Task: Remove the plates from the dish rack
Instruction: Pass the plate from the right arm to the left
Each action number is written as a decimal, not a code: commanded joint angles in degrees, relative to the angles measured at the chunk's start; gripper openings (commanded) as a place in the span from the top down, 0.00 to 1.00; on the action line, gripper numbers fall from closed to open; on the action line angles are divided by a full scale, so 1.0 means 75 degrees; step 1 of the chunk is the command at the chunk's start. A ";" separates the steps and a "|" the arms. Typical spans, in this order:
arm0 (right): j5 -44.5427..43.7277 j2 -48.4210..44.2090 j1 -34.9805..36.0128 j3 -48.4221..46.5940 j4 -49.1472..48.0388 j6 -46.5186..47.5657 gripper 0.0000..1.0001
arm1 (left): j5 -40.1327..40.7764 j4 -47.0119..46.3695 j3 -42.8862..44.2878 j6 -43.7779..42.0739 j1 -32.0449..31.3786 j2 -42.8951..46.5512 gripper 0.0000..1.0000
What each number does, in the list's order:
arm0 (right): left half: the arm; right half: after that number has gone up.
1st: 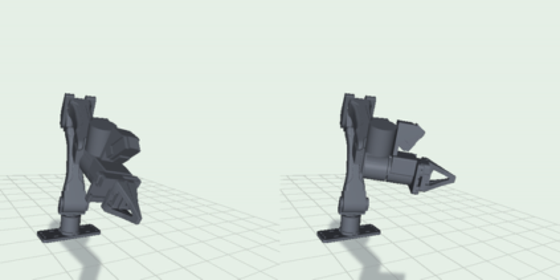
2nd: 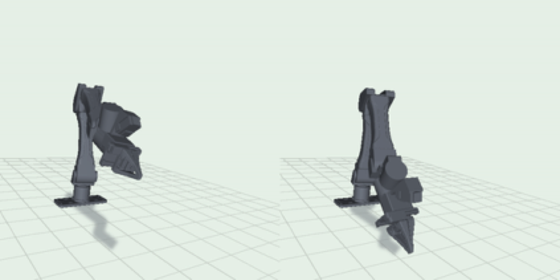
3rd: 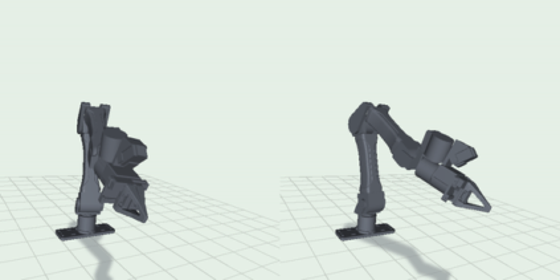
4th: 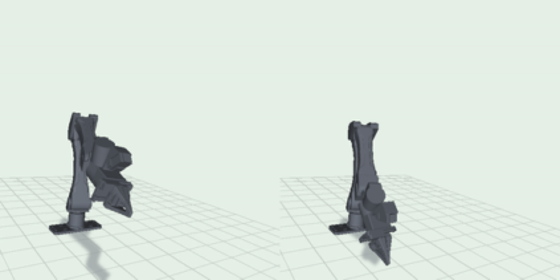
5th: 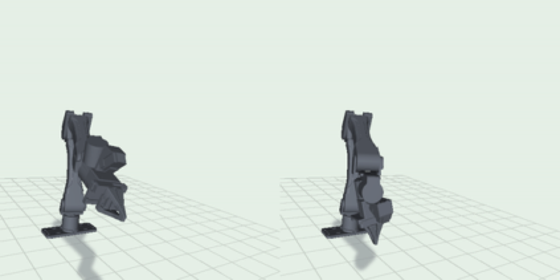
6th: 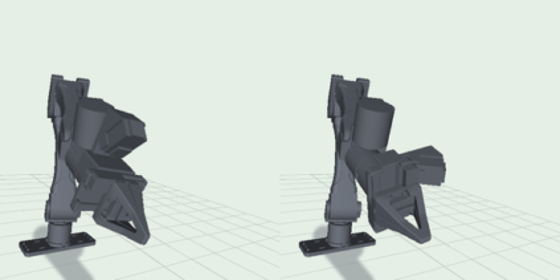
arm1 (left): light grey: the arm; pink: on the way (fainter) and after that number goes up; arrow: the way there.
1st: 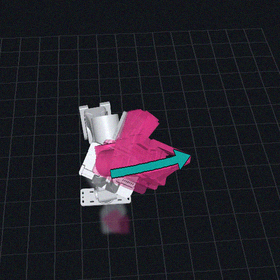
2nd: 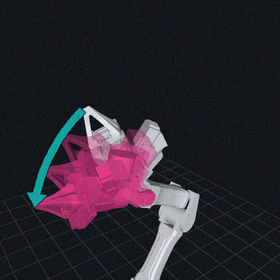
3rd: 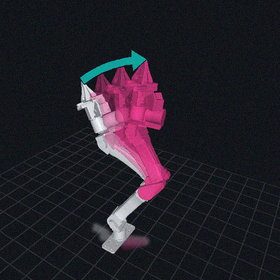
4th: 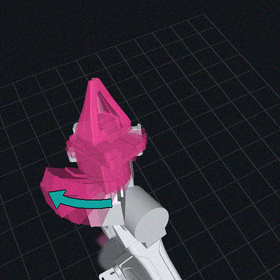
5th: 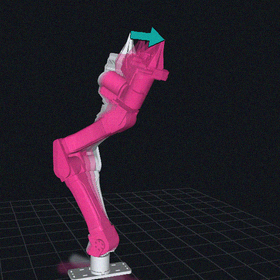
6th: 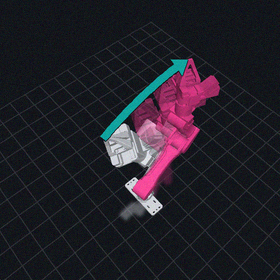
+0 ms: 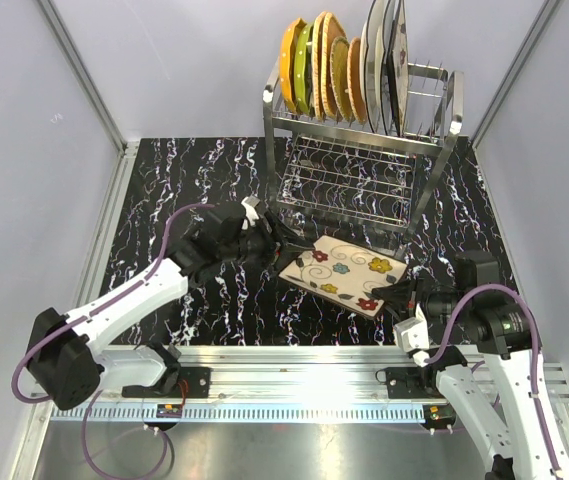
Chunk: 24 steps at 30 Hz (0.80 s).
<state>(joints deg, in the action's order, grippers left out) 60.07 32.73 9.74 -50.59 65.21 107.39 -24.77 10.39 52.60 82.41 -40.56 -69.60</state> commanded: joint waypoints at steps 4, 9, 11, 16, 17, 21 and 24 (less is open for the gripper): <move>0.1248 -0.0157 0.0014 -0.0146 -0.1839 0.0751 1.00 | -0.0564 -0.0741 0.0018 -0.0101 -0.0123 -0.0165 0.51; 0.1225 -0.0169 0.0014 -0.0040 -0.1944 0.0704 1.00 | -0.0751 -0.0952 -0.0017 -0.0184 -0.0171 -0.0317 0.58; 0.1225 -0.0169 0.0014 -0.0017 -0.1956 0.0704 1.00 | -0.0845 -0.1069 -0.0017 -0.0218 -0.0194 -0.0352 0.59; 0.1224 -0.0192 0.0026 0.0112 -0.1980 0.0704 1.00 | -0.1009 -0.1209 0.0018 -0.0324 -0.0229 -0.0493 0.67; 0.1225 -0.0215 0.0014 0.0135 -0.1980 0.0704 1.00 | -0.1044 -0.1233 0.0006 -0.0336 -0.0229 -0.0493 0.70; 0.1248 -0.0274 0.0014 0.0206 -0.2003 0.0658 1.00 | -0.1220 -0.1362 -0.0064 -0.0406 -0.0241 -0.0563 0.88; 0.1271 -0.0367 0.0014 0.0300 -0.2085 0.0517 0.99 | -0.1325 -0.1667 -0.0181 -0.0453 -0.0241 -0.0587 1.00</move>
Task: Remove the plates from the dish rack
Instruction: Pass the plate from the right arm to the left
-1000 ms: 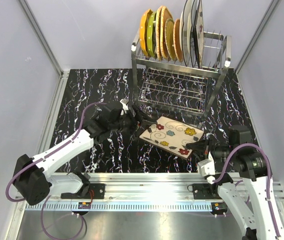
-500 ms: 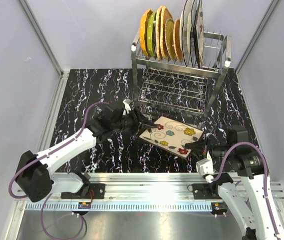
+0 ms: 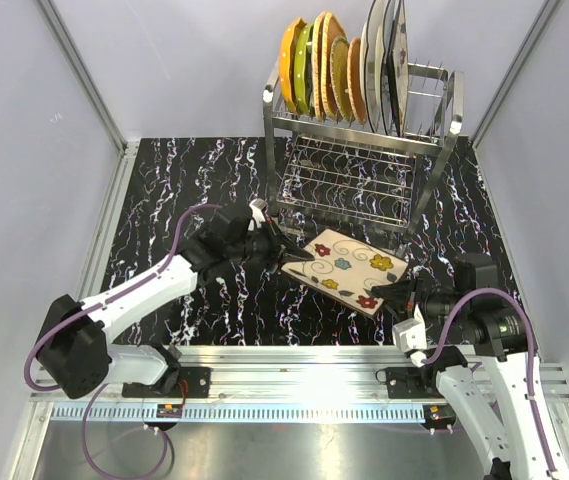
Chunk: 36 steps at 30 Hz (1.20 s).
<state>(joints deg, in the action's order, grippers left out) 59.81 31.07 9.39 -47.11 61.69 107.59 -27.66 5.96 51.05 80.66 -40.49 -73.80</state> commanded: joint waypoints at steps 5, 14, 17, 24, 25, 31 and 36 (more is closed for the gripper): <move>0.1353 -0.0404 0.0061 0.0164 -0.2482 -0.0609 0.78 | -0.0906 -0.2023 -0.0431 -0.0150 -0.0215 0.0160 1.00; 0.1260 -0.1037 0.0061 0.0668 -0.2835 -0.1396 0.32 | -0.1105 -0.4497 -0.1579 0.0261 0.0242 0.0582 1.00; 0.1178 -0.1224 0.0073 0.0809 -0.2928 -0.1607 0.16 | -0.1128 -0.4801 -0.1697 0.0144 0.0348 0.0664 1.00; 0.0815 -0.1435 0.0072 0.1136 -0.2893 -0.1771 0.00 | -0.1315 -0.6088 -0.2422 0.0424 0.0921 0.0758 1.00; 0.0779 -0.1459 0.0061 0.1160 -0.2917 -0.1806 0.00 | -0.1339 -0.6184 -0.2470 0.0459 0.0968 0.0770 1.00; 0.0451 -0.1564 0.0061 0.1325 -0.2999 -0.2133 0.00 | -0.1503 -0.6115 -0.2775 0.0273 0.1542 0.1004 1.00; 0.0007 -0.1600 0.0072 0.1313 -0.3058 -0.2931 0.00 | -0.1749 -0.5344 -0.3172 -0.0547 0.2466 0.1460 1.00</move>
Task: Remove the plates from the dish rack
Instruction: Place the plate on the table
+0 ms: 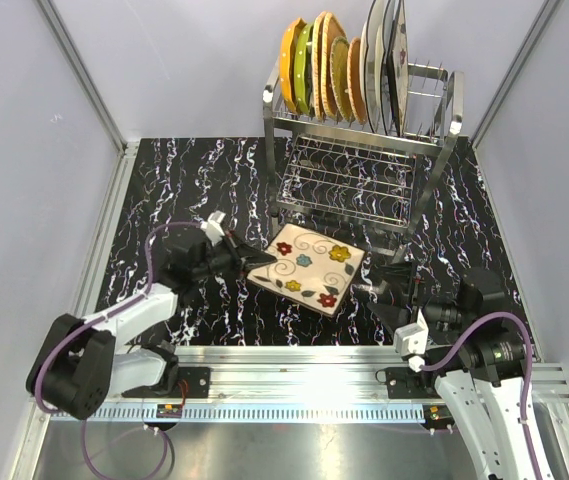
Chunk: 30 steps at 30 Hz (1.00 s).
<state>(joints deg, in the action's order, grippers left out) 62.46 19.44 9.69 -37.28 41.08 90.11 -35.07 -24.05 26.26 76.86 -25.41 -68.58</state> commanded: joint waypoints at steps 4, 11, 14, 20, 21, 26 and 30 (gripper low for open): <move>-0.0768 -0.0026 0.0020 0.0095 -0.0309 -0.1009 0.00 | -0.0914 -0.0930 -0.0079 -0.0637 0.1090 0.1115 1.00; -0.1799 0.0324 0.0020 0.0236 -0.1316 -0.3186 0.00 | -0.0996 -0.0286 -0.0372 -0.1738 0.2343 0.1619 1.00; -0.2233 0.0582 0.0032 0.0166 -0.1655 -0.4076 0.00 | -0.0949 -0.0051 -0.0571 -0.2125 0.3034 0.1877 1.00; -0.2889 0.1086 0.0020 -0.0021 -0.1915 -0.5203 0.00 | -0.0867 -0.0261 -0.1028 -0.2735 0.4720 0.2218 1.00; -0.2936 0.1134 0.0032 -0.0045 -0.1915 -0.5321 0.00 | -0.0890 -0.0331 -0.1087 -0.2783 0.4898 0.2195 1.00; -0.3031 0.1287 0.0020 -0.0022 -0.2195 -0.6025 0.00 | -0.0576 -0.1533 -0.1554 -0.2643 0.6034 0.2019 1.00; -0.2703 0.1217 0.0032 0.0048 -0.2021 -0.5862 0.00 | 0.0548 -0.3328 -0.1954 -0.2210 0.6271 0.1435 1.00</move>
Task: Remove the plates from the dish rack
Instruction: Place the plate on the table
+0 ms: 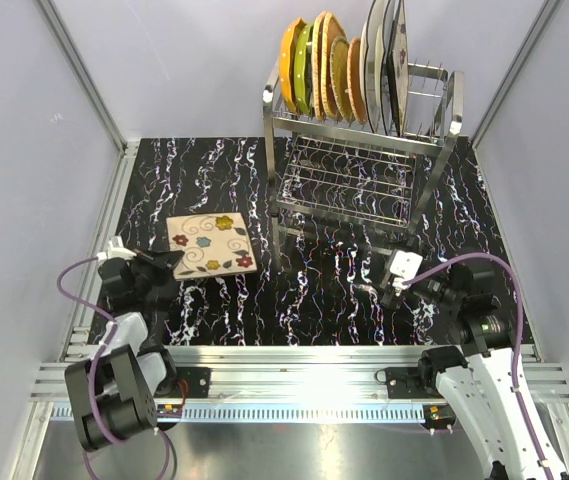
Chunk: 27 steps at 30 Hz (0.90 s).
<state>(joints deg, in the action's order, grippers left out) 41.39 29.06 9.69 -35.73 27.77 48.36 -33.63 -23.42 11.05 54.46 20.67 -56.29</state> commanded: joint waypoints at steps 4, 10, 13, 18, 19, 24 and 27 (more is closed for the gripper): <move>0.0271 -0.0136 0.0020 -0.0065 -0.0082 -0.0144 0.00 | 0.1598 -0.5522 -0.0184 0.1409 0.0116 -0.1442 1.00; 0.0388 -0.0160 0.0020 0.0052 -0.0023 -0.0202 0.00 | 0.3298 -0.9130 0.0212 0.2614 0.0104 -0.4302 1.00; 0.0388 -0.0183 0.0032 0.0076 0.0035 -0.0155 0.00 | 0.3697 -0.9592 0.1042 0.2726 0.0046 -0.5500 1.00; 0.0271 -0.0171 0.0032 0.0099 0.0118 -0.0131 0.00 | 0.5009 -0.9487 0.2146 0.2431 -0.0516 -0.6625 1.00; 0.0271 -0.0148 0.0032 0.0076 0.0118 -0.0131 0.00 | 0.5231 -0.9394 0.2496 0.2349 -0.0726 -0.6813 1.00; 0.0154 0.0027 0.0032 -0.0053 0.0165 -0.0108 0.00 | 0.7340 -0.8608 0.3554 0.1518 -0.1443 -0.7645 1.00; 0.0072 0.0110 0.0020 -0.0193 0.0246 0.0009 0.00 | 0.8173 -0.8117 0.4454 0.1400 -0.1759 -0.8090 1.00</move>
<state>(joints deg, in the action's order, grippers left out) 42.78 29.15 9.69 -35.03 29.69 47.83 13.69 -65.60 37.80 67.59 9.19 -115.83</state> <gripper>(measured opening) 0.994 0.053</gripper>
